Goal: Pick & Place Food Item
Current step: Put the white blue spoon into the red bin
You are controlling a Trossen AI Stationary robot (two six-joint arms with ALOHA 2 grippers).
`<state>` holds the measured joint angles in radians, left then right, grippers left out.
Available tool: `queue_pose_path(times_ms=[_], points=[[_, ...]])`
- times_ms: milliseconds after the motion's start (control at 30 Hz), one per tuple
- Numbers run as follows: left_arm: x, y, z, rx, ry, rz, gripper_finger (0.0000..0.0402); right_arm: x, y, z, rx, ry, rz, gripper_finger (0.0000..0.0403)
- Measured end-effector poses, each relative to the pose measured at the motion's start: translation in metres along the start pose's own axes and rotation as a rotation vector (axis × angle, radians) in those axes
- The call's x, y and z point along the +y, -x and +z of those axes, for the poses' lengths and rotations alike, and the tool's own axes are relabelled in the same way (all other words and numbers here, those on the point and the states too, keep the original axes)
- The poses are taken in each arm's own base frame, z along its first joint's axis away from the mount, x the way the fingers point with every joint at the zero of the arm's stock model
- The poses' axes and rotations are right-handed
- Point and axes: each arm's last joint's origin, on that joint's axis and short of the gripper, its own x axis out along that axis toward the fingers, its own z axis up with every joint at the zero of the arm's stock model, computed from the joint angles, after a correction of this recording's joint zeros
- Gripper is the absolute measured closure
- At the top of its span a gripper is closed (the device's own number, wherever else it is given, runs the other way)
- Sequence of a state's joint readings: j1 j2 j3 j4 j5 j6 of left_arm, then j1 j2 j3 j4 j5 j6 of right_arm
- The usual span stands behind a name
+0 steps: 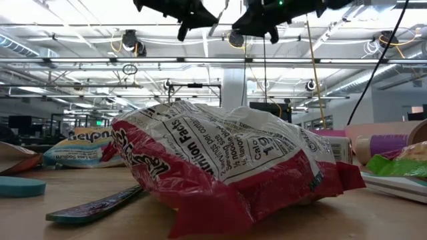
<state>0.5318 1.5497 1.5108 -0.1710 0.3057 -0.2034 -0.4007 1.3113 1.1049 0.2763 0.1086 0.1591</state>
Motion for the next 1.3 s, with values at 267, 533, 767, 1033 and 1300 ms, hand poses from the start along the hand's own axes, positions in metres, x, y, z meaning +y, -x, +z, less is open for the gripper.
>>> queue_pose_path(times_ms=[267, 533, 767, 1033, 1300], points=[[-0.017, -0.006, 0.003, -0.084, -0.019, 0.047, 0.0381, 0.014, 0.011, -0.043, -0.131, -0.143, -0.033, 0.0287], [-0.036, -0.033, -0.011, -0.079, -0.036, -0.060, 0.0382, 0.031, 0.019, -0.051, -0.179, -0.119, -0.010, 0.0287], [-0.039, -0.048, -0.021, -0.062, -0.025, -0.114, 0.0374, 0.034, 0.019, -0.051, -0.190, -0.119, 0.000, 0.0287], [-0.042, -0.049, -0.022, -0.062, -0.031, -0.123, 0.0381, 0.034, 0.019, -0.050, -0.192, -0.128, 0.002, 0.0297], [-0.042, -0.049, -0.023, -0.055, -0.025, -0.120, 0.0369, 0.034, 0.019, -0.051, -0.188, -0.140, 0.004, 0.0379]])
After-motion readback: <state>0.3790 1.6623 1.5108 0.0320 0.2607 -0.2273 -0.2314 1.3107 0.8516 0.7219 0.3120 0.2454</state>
